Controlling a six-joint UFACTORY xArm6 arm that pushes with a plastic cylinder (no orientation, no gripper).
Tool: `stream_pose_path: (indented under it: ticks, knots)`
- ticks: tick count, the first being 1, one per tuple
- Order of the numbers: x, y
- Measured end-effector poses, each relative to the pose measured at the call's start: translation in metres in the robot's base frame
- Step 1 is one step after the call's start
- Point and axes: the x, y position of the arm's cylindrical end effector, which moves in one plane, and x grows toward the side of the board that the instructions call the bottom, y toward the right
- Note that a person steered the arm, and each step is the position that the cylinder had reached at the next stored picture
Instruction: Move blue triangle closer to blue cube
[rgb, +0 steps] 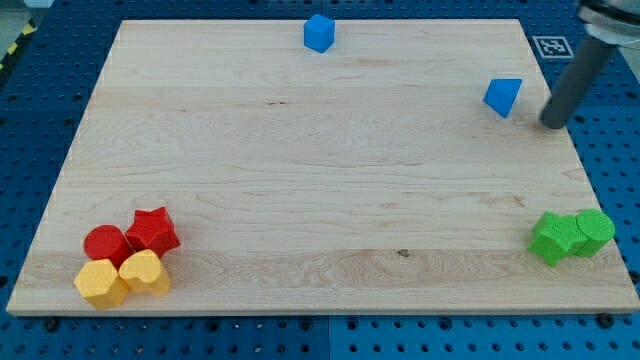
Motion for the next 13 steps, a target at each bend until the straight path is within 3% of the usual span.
stream_pose_path:
  ticks: [1,4,7,10,13]
  knots:
    - [-0.027,-0.027]
    - [-0.039,-0.022]
    - [-0.095,-0.131]
    - [-0.099,-0.131]
    - [-0.132,-0.141]
